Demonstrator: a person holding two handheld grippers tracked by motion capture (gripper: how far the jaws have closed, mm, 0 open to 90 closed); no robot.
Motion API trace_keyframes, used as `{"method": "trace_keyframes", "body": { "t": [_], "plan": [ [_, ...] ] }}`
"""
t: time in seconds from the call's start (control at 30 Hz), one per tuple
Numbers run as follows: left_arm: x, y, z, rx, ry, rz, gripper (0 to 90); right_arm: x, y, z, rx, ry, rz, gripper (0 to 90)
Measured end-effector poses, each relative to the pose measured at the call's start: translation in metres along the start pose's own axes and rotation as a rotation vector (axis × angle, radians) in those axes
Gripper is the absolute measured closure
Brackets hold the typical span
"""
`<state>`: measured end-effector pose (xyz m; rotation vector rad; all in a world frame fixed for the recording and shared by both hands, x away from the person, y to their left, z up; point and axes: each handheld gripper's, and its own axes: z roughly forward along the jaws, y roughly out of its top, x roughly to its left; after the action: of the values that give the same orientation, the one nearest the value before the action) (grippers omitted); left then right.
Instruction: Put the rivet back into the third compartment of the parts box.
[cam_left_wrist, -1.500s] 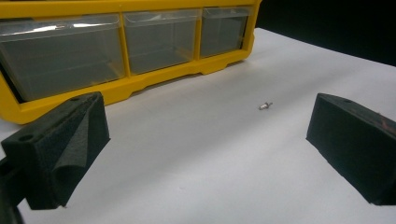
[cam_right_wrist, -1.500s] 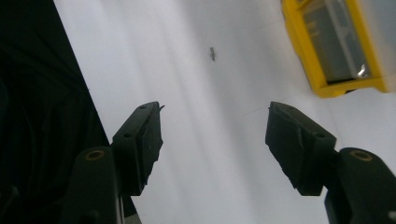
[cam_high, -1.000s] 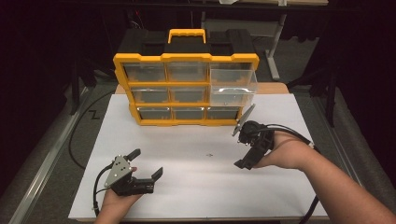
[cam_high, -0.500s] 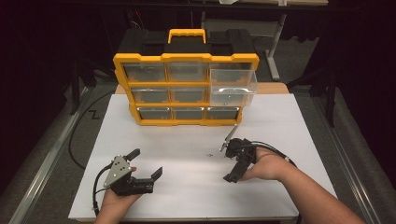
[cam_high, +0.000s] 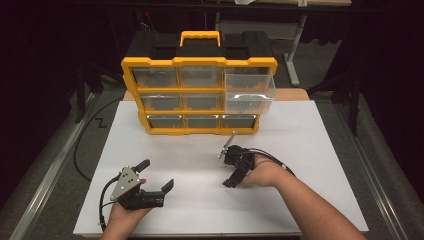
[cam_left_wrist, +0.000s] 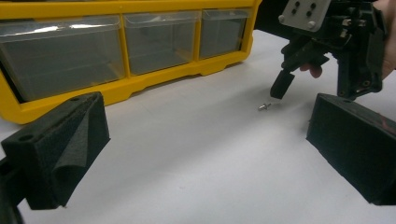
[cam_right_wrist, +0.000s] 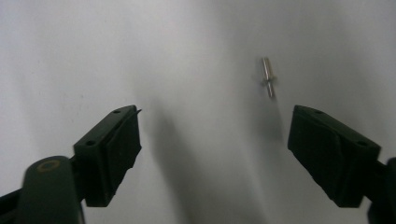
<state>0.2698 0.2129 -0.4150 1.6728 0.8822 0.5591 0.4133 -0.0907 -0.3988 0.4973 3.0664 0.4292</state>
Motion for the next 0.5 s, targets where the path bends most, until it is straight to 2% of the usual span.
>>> {"method": "trace_keyframes", "body": {
  "t": [0.27, 0.5],
  "plan": [
    [0.000, 0.000, 0.000, 0.001, -0.002, 0.001, 0.3, -0.005, 0.014, 0.003, 0.004, -0.018, -0.023, 44.3],
    [0.000, 0.000, 0.000, 0.001, -0.003, 0.002, 0.3, -0.009, 0.017, 0.005, 0.006, -0.040, -0.014, 63.5]
  ]
}}
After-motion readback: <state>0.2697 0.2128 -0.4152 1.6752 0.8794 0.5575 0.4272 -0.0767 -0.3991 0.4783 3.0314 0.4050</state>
